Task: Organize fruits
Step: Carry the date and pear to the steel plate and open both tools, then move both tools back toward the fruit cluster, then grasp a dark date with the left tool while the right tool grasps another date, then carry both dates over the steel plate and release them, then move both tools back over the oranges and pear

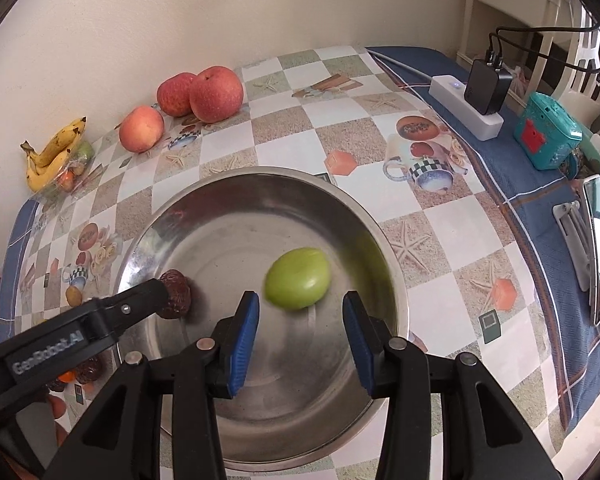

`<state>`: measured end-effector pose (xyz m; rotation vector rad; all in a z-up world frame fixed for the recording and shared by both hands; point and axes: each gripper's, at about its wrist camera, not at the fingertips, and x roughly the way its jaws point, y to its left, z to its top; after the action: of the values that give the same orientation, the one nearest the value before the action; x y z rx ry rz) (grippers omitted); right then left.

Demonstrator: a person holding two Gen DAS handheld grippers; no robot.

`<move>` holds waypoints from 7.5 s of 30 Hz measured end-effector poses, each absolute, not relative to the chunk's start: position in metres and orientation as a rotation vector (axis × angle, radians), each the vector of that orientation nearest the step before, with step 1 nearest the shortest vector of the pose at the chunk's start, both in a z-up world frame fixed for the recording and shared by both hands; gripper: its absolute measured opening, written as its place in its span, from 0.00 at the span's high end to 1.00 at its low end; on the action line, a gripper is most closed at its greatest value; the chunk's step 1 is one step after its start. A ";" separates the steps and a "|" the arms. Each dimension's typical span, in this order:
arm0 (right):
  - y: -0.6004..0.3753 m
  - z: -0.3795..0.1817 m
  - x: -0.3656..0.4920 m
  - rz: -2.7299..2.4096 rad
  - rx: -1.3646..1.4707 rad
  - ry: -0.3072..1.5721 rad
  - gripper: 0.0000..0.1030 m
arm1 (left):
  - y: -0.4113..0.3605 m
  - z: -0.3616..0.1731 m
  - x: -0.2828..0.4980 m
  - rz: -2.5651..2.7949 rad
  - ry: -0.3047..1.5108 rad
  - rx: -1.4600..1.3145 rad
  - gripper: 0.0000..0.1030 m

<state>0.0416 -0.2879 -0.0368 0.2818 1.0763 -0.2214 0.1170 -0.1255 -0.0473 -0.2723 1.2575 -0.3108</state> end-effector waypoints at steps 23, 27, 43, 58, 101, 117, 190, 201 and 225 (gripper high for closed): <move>-0.247 -0.042 0.039 -0.123 0.152 1.060 0.06 | -0.053 -0.035 0.086 0.103 1.083 -0.047 0.00; -0.244 -0.036 0.037 -0.109 0.157 1.009 0.06 | -0.051 -0.029 0.083 0.214 1.049 0.048 0.00; -0.207 -0.039 0.051 -0.104 0.212 1.027 0.06 | 0.004 -0.023 0.077 0.269 1.061 0.057 0.00; -0.102 -0.010 0.063 0.140 0.152 0.992 0.06 | 0.090 -0.018 0.073 0.283 1.013 -0.177 0.00; -0.060 -0.067 0.057 0.275 -0.011 1.147 0.44 | 0.113 -0.070 0.064 0.217 1.199 -0.555 0.63; -0.164 -0.018 0.060 0.045 0.145 1.008 0.44 | 0.070 -0.035 0.073 0.149 1.081 -0.428 0.63; -0.223 -0.039 0.065 -0.105 0.176 1.063 0.10 | -0.036 -0.041 0.109 0.002 1.141 -0.058 0.00; -0.217 -0.038 0.064 -0.103 0.172 1.025 0.10 | -0.031 -0.039 0.112 0.172 1.140 0.068 0.00; -0.138 -0.026 0.077 0.108 0.195 1.029 0.10 | 0.103 -0.020 0.103 0.238 1.064 -0.300 0.00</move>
<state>0.0772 -0.1377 -0.0263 0.1950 1.0292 0.1079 0.1033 0.1029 -0.0199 -0.2996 1.0639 0.2380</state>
